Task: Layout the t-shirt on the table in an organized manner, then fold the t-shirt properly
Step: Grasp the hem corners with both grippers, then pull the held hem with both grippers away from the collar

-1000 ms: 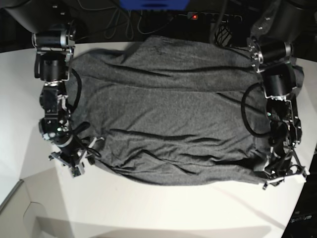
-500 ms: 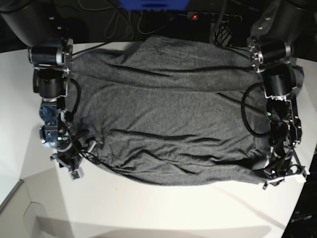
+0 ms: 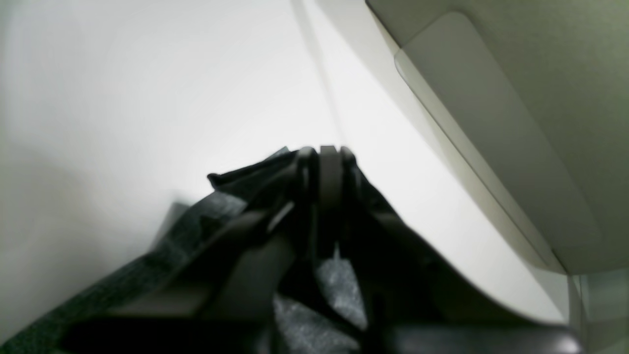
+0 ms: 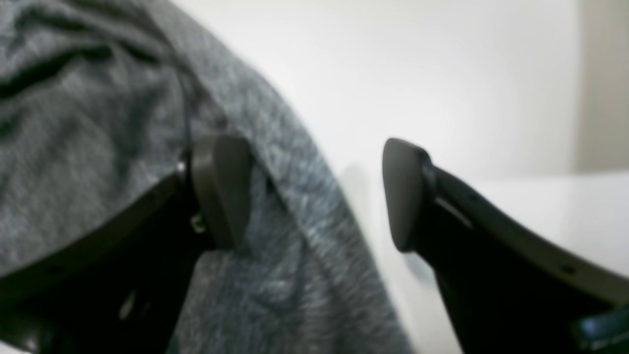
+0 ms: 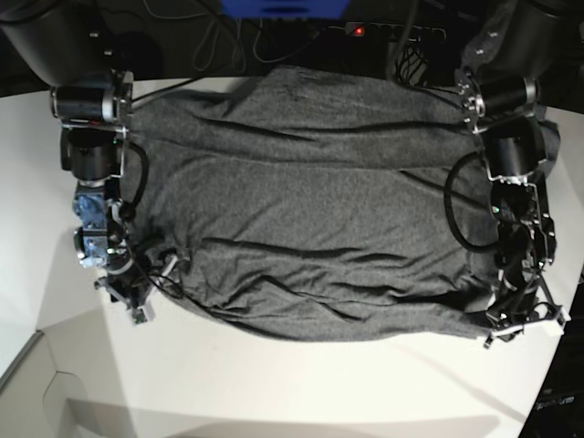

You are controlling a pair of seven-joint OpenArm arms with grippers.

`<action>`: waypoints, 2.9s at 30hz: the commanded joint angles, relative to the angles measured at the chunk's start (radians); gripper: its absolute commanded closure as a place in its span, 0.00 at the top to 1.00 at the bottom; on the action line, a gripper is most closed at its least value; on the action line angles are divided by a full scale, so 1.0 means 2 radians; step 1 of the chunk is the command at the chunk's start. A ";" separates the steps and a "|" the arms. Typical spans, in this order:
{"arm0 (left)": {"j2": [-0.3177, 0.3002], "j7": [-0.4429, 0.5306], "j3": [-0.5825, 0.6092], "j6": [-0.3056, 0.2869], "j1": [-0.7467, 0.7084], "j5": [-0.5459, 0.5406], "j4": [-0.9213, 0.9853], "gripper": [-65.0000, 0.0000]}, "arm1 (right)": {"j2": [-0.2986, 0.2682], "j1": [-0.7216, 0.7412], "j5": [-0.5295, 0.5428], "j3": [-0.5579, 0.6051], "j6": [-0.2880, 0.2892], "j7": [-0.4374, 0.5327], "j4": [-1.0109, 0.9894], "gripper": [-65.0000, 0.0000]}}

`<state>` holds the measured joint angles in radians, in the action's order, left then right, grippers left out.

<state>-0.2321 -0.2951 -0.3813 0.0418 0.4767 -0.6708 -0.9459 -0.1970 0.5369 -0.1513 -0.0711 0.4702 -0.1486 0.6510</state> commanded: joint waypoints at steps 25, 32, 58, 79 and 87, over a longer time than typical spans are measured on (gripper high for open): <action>-0.008 0.011 -0.001 -0.005 0.023 -0.003 -0.009 0.00 | -0.002 -0.033 -0.002 -0.004 -0.001 0.029 0.111 0.00; -0.009 0.011 0.000 -0.006 0.036 -0.003 -0.014 0.00 | -0.004 -0.062 -0.001 -0.005 -0.001 0.029 0.150 0.00; -0.022 -0.029 -0.027 -0.006 0.003 -0.003 -0.048 0.00 | 0.001 -0.103 0.000 -0.058 -0.001 0.029 0.194 0.00; -0.011 -0.027 0.008 -0.006 0.055 0.003 0.045 0.01 | 0.003 -0.111 -0.001 -0.055 -0.001 0.029 0.194 0.00; -0.012 0.063 0.055 -0.006 0.108 0.003 0.160 0.01 | 0.003 -0.111 -0.001 -0.055 -0.001 0.029 0.194 0.00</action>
<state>-0.2466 -0.1879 -0.2718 0.0406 0.6548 -0.6643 -0.6102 -0.1822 0.2897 -0.1612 -0.1802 0.4736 -0.1181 1.0210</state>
